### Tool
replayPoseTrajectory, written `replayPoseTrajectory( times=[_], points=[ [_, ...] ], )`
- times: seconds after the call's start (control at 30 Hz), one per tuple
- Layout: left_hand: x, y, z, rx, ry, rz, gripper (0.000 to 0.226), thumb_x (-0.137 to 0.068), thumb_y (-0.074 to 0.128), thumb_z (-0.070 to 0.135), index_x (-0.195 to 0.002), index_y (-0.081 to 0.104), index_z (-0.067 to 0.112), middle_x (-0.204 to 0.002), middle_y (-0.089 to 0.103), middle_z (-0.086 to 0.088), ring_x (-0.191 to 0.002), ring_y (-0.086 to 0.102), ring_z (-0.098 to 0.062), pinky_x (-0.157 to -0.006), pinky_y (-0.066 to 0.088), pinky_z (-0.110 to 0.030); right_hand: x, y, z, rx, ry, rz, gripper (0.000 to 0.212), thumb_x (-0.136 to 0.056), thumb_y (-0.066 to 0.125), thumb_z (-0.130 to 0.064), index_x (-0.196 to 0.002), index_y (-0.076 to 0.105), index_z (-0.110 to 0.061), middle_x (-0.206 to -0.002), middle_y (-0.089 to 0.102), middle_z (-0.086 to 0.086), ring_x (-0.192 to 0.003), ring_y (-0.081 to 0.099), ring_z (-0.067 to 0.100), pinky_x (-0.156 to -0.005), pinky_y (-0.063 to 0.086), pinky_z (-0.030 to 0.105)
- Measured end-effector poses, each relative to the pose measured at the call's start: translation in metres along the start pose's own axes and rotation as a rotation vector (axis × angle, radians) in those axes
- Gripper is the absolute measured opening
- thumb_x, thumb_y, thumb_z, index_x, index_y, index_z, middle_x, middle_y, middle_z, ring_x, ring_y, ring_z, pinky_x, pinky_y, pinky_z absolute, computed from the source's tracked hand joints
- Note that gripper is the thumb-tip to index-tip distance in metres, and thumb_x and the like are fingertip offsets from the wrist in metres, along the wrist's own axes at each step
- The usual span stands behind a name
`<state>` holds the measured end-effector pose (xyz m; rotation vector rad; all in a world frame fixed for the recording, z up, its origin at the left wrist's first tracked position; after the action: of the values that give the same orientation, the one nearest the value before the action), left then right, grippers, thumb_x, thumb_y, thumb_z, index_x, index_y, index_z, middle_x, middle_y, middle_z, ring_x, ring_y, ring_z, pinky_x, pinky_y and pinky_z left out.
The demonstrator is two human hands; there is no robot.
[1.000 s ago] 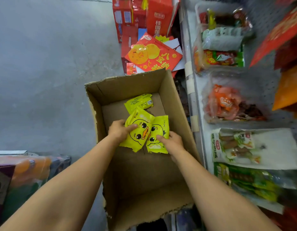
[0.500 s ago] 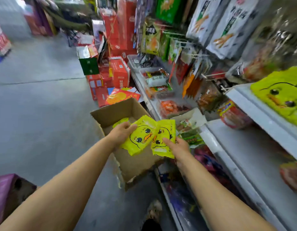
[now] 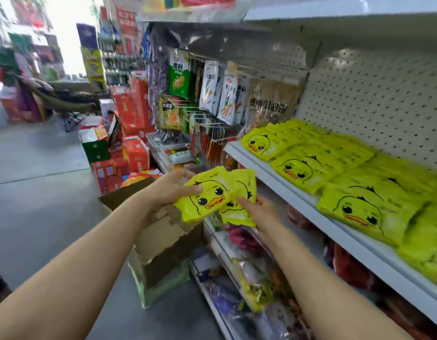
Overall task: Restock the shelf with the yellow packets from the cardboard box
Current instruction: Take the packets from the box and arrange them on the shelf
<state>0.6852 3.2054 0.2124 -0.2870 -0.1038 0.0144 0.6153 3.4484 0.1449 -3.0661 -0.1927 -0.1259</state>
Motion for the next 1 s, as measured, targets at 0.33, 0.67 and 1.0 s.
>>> replayPoseTrajectory(
  times=[0.33,0.67,1.0],
  points=[
    [0.077,0.147,0.124,-0.081,0.261,-0.157,0.041,-0.075,0.081,0.043,-0.110,0.073,0.023,-0.112,0.073,0.001,-0.108,0.067,-0.022,-0.104,0.045,-0.050,0.117,-0.132,-0.050,-0.069,-0.157,0.001,0.029,-0.082,0.072,-0.011,-0.110,0.072,-0.015,-0.105,0.076,0.002,-0.099,0.072,0.022,-0.091,0.057,0.046],
    [0.096,0.268,0.233,-0.099,0.401,-0.503,0.031,-0.089,0.067,0.009,-0.118,0.062,0.019,-0.102,0.073,-0.006,-0.083,0.072,-0.014,-0.061,0.056,-0.022,0.212,-0.266,-0.112,-0.101,-0.255,0.328,0.026,-0.079,0.072,-0.001,-0.102,0.074,-0.012,-0.097,0.077,0.005,-0.095,0.073,0.022,-0.092,0.056,0.052],
    [0.115,0.388,0.286,-0.309,0.517,-0.780,0.022,-0.089,0.068,0.016,-0.111,0.071,0.013,-0.105,0.074,-0.013,-0.098,0.070,-0.035,-0.090,0.054,-0.052,0.352,-0.417,-0.099,-0.192,-0.248,0.765,0.121,-0.036,0.094,-0.063,-0.141,0.051,-0.018,-0.137,0.060,0.004,-0.122,0.060,0.019,-0.109,0.042,0.051]
  ],
)
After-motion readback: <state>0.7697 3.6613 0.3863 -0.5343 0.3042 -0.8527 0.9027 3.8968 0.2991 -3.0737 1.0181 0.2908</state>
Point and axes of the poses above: each hand's wrist, its own x-axis away from the middle knuckle, its own y-axis out of the palm, z = x × y, the point moved 6 cm from there along -x, towards the middle knuckle
